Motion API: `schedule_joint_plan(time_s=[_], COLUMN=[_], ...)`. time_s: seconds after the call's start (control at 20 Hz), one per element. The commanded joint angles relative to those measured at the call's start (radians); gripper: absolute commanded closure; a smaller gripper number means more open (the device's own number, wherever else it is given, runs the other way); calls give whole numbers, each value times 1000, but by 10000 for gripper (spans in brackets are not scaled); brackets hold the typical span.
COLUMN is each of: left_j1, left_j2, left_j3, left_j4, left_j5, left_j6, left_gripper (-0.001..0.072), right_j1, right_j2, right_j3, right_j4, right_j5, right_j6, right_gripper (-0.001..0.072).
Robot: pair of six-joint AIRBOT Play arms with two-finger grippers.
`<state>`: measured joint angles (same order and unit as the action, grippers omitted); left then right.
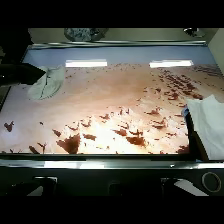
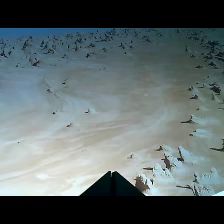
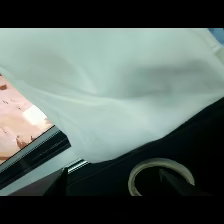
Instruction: Fold the shirts.
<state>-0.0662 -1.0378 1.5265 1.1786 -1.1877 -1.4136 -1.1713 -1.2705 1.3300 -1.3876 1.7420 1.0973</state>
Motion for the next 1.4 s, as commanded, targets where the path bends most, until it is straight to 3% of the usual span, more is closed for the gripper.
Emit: schedule_joint_plan(time_s=[0.0,0.15,0.3,0.4,0.45,0.5,0.55,0.6,0.65,0.8,0.9,1.35], left_j1=[0,-2,-33,-43,-34,-26,-20,-19,-21,-42,-41,-41], left_j2=[2,-9,-100,-183,-228,-276,-309,-313,-278,-74,6,17], left_j3=[22,121,243,248,248,240,212,135,27,-330,-454,-486], left_j4=[-19,50,373,528,534,519,504,472,439,402,402,402], left_j5=[3,73,62,-32,-121,-251,-373,-430,-389,-108,-34,-56], left_j6=[0,0,-114,-143,-143,-143,-142,-132,-129,-233,-264,-264], left_gripper=[673,675,676,671,614,427,287,287,298,309,309,308], right_j1=[5,100,376,623,750,858,952,1017,1069,1153,1164,1164], right_j2=[3,3,5,0,-12,-31,-55,-76,-86,-86,-86,-86], right_j3=[52,308,457,454,432,396,343,278,193,19,-3,-2], right_j4=[-13,42,45,40,29,-3,-17,0,27,37,32,15], right_j5=[-140,-354,-512,-486,-435,-384,-318,-261,-229,-238,-272,-278], right_j6=[-89,-179,-185,-142,-121,-121,-117,-117,-117,-90,-55,-39], right_gripper=[48,49,49,48,49,49,84,102,102,99,82,83])
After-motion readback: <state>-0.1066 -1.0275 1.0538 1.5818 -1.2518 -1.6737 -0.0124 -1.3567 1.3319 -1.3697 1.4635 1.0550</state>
